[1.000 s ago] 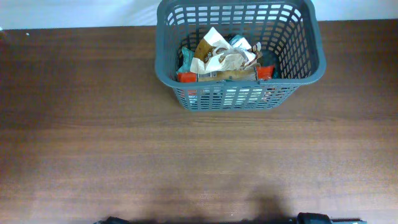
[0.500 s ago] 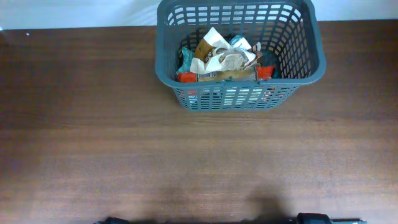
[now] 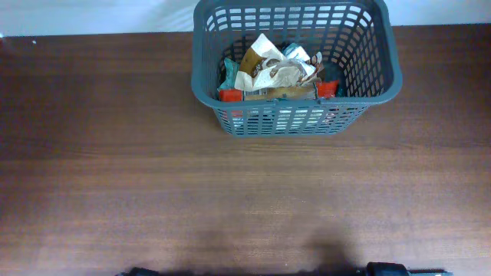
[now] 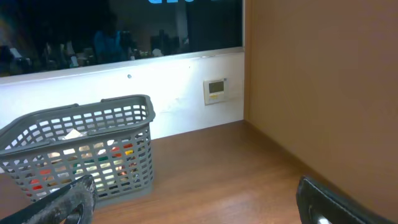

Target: Pack container

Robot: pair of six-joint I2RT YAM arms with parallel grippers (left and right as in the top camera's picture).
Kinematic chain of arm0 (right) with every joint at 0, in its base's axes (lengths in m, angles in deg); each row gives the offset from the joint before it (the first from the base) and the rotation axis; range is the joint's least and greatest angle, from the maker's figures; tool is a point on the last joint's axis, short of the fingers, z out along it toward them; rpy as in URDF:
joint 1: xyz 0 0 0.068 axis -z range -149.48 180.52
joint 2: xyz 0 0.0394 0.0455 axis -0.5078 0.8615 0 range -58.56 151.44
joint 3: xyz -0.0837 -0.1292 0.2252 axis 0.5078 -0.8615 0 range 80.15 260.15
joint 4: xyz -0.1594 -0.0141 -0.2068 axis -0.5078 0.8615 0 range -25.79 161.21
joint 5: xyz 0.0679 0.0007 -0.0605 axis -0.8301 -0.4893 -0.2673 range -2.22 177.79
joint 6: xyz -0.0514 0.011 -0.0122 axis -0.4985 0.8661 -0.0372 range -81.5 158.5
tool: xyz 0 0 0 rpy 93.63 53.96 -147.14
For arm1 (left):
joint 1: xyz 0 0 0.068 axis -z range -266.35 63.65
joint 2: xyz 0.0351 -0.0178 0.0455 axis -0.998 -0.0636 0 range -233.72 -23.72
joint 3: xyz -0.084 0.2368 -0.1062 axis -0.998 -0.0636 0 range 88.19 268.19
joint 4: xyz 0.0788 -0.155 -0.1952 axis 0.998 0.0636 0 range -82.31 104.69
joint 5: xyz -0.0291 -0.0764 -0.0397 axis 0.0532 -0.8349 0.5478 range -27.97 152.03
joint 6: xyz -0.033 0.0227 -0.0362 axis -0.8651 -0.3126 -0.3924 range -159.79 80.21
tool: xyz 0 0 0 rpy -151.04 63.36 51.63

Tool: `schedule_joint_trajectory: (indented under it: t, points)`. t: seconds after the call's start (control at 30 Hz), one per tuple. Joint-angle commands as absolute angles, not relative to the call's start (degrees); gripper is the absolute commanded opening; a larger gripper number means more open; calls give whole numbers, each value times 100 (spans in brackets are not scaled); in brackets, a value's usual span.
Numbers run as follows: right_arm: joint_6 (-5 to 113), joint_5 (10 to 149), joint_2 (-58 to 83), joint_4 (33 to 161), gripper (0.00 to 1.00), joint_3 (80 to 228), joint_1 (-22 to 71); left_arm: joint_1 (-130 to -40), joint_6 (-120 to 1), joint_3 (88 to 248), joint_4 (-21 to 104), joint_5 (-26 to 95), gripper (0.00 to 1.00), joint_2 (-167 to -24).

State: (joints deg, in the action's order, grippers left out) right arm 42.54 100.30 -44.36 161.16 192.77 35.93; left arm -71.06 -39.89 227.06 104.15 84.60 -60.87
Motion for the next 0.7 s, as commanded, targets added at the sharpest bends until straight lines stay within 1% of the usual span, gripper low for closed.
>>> schedule_joint_trajectory:
  t: [0.0, 0.17, 0.27, 0.37, 0.4, 0.47, 0.5, 0.53, 0.6, 0.63, 0.67]
  points:
    - [4212, 9999, -4449, 16151, 99, 19261, 3540, -7124, -4065, 22700, 10435, 8523, 99, -6091]
    - [4212, 9997, -4449, 16089, 99, 19259, 3547, -7124, -4065, 22700, 10435, 8523, 99, -6091]
    - [4352, 9999, -4449, 15720, 99, 19174, 3540, -7124, -4065, 22700, 10435, 8523, 99, -6091]
    - [4739, 9831, -4513, 14509, 99, 18479, 3540, -7124, -4065, 22702, 10435, 8523, 99, -6091]
    - [4741, 9453, -4641, 13543, 99, 17782, 3540, -7124, -4065, 22700, 10435, 8523, 99, -6091]
    - [4739, 8952, -4943, 12030, 99, 16610, 3540, -7124, -4065, 22700, 10435, 8523, 99, -6091]
    - [4739, 8869, -5052, 11622, 99, 16252, 3540, -7124, -4065, 22702, 10435, 8523, 99, -6091]
    - [4761, 8679, -5319, 10747, 99, 15395, 3540, -7124, -4065, 22702, 10435, 8523, 99, -6091]
    - [4765, 8401, -5627, 9692, 99, 14298, 3540, -7124, -4065, 22702, 10435, 8523, 99, -6091]
    - [4787, 8279, -5778, 8936, 99, 13509, 3540, -7124, -4065, 22702, 10435, 8523, 99, -6091]
    - [4828, 8281, -5826, 8562, 99, 13089, 3540, -7124, -4065, 22702, 10435, 8523, 99, -6091]
